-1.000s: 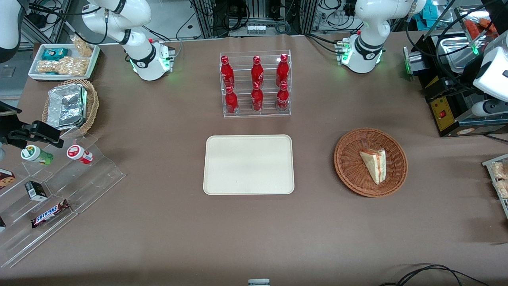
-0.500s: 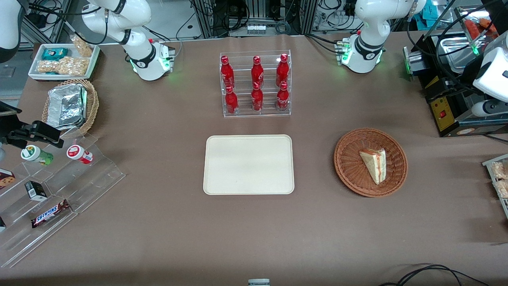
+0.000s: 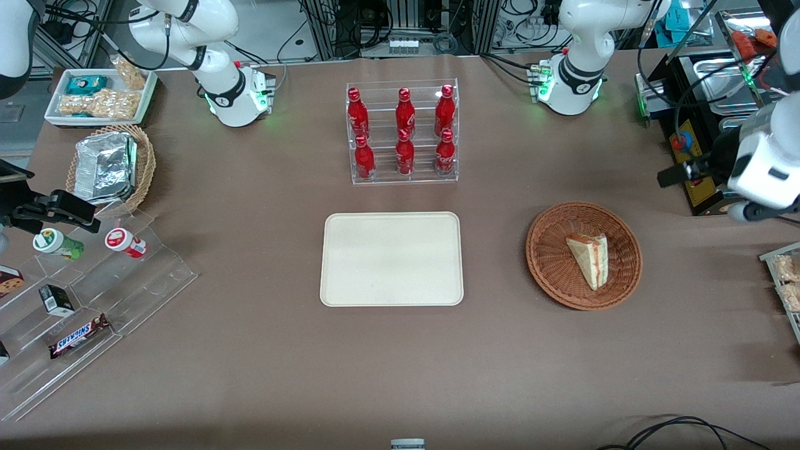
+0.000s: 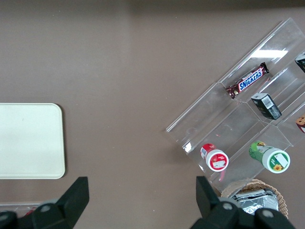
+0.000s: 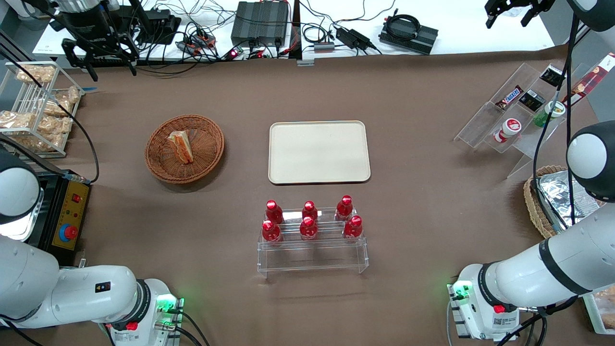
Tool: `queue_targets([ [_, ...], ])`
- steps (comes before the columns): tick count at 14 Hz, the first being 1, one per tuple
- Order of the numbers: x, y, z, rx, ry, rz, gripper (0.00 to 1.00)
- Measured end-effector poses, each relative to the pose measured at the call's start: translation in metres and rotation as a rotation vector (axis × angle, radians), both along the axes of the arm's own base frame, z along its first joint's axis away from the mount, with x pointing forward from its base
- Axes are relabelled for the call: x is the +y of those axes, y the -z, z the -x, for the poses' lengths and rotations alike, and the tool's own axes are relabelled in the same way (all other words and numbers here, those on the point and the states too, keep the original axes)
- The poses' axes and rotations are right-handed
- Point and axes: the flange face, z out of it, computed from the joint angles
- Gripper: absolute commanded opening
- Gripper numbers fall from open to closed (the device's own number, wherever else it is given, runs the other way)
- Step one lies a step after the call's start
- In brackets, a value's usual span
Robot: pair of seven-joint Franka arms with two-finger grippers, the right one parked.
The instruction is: Place sandwich from basket to tray
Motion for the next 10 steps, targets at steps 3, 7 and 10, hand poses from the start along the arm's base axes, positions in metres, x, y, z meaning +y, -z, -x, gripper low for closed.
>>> queue_targets([
  [3, 0.000, 0.036, -0.017, 0.005, -0.041, -0.004, 1.00],
  [7, -0.001, 0.101, -0.038, 0.014, -0.058, 0.002, 1.00],
  [10, -0.005, 0.162, -0.036, -0.029, -0.085, 0.001, 1.00],
])
